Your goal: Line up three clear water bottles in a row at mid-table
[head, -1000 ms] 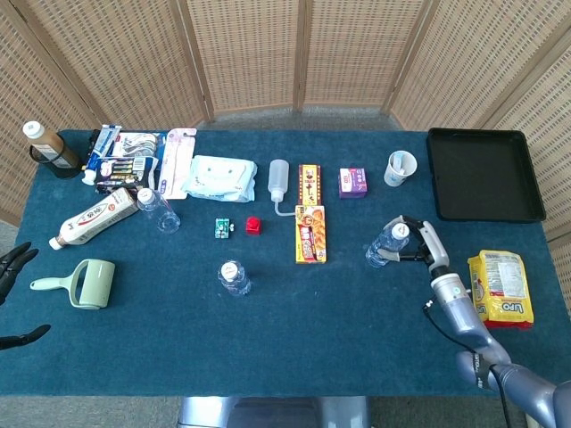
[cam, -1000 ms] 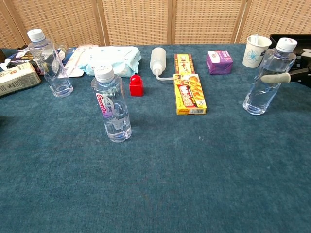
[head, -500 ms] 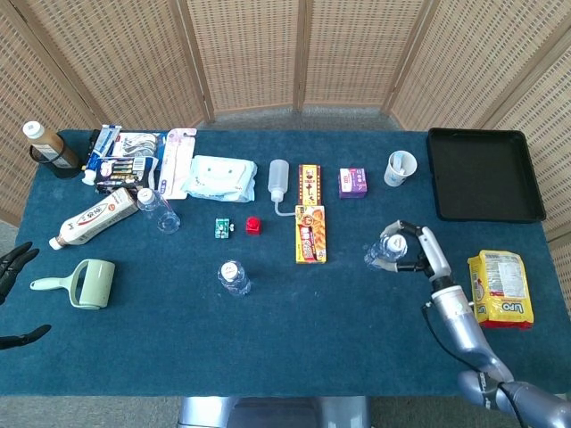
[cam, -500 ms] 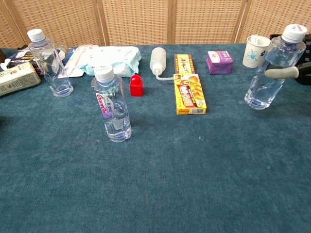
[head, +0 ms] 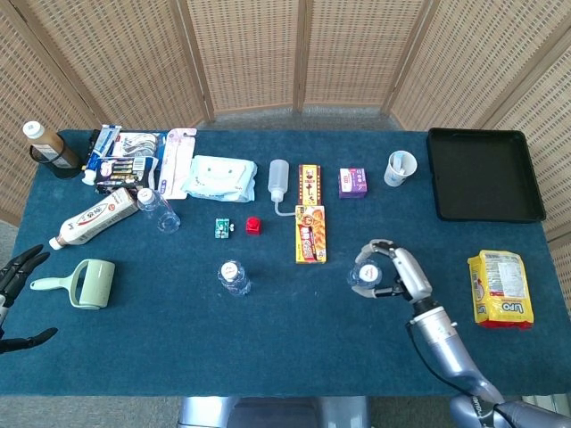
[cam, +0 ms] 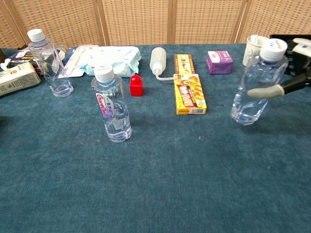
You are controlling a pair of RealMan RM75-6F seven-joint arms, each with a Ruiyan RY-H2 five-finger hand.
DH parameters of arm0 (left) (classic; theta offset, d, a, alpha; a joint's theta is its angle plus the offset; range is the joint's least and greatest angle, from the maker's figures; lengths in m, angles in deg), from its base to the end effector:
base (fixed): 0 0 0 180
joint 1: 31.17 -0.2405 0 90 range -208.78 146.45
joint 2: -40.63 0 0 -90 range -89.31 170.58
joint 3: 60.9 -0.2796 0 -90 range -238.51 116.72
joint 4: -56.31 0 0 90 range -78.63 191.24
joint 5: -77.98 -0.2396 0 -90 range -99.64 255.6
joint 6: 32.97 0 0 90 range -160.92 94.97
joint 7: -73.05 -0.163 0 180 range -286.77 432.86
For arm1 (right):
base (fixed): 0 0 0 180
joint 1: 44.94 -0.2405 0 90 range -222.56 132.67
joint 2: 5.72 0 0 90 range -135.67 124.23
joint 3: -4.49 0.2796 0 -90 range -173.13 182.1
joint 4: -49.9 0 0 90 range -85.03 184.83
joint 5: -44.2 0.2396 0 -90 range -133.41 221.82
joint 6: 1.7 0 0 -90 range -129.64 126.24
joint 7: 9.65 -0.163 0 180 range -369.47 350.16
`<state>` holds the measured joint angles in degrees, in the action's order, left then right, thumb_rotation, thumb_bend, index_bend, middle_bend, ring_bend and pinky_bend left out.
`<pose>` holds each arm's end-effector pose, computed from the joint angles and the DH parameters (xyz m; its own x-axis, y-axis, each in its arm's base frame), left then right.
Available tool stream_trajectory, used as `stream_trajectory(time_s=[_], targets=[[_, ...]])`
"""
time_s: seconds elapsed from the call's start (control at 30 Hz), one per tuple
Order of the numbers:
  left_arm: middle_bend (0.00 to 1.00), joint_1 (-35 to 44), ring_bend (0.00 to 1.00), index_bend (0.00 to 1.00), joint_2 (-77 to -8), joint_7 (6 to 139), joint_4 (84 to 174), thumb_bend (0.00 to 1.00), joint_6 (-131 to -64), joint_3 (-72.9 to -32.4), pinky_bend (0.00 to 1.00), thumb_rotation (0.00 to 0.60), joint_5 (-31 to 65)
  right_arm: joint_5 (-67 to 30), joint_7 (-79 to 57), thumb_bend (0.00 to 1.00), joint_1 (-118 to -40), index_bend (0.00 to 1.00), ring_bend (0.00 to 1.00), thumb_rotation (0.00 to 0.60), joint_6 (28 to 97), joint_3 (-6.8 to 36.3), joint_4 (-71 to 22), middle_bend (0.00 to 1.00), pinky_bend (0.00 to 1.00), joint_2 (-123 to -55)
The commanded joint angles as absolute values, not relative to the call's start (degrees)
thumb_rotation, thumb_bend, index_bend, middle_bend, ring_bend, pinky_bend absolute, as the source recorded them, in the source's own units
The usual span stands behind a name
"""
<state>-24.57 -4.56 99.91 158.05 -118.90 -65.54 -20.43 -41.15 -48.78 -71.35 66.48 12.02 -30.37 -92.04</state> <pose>-0.3058 0.1771 0.2054 0.1309 0.1777 0.9753 0.9815 -0.1620 -0.1022 -0.2380 -0.3281 -0.0085 -0.3610 -0.3208 0.8756 -0.8853 -0.1771 -0.4299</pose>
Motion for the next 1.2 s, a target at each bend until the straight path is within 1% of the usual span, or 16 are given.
stream_trajectory(time_s=[0.03, 0.43, 0.77, 1.2], targets=[[0.0, -24.44, 0.0, 0.0, -4.53, 100.0, 158.02, 0.11, -118.7, -65.59, 0.1, 0.6, -20.52, -40.33, -46.79, 0.2, -72.26, 0.51, 0.35, 0.6, 65.15, 12.37, -31.64, 0.61, 0.2, -92.72], [0.0, -24.16, 0.0, 0.0, -4.45, 100.53, 157.73, 0.11, -118.42, -65.74, 0.1, 0.6, -20.91, -36.6, -39.91, 0.2, -75.8, 0.51, 0.34, 0.6, 60.79, 15.01, -35.25, 0.61, 0.2, -95.17], [0.0, -24.08, 0.0, 0.0, -4.4, 100.76, 157.63, 0.11, -118.45, -66.04, 0.1, 0.6, -21.57, -33.55, -35.55, 0.2, -78.01, 0.51, 0.34, 0.6, 57.11, 15.59, -36.05, 0.61, 0.2, -97.61], [0.0, -23.71, 0.0, 0.0, -4.31, 101.38, 157.33, 0.11, -117.82, -66.08, 0.1, 0.6, -21.16, -32.59, -34.81, 0.2, -79.27, 0.51, 0.34, 0.6, 55.93, 16.26, -34.88, 0.61, 0.2, -99.66]])
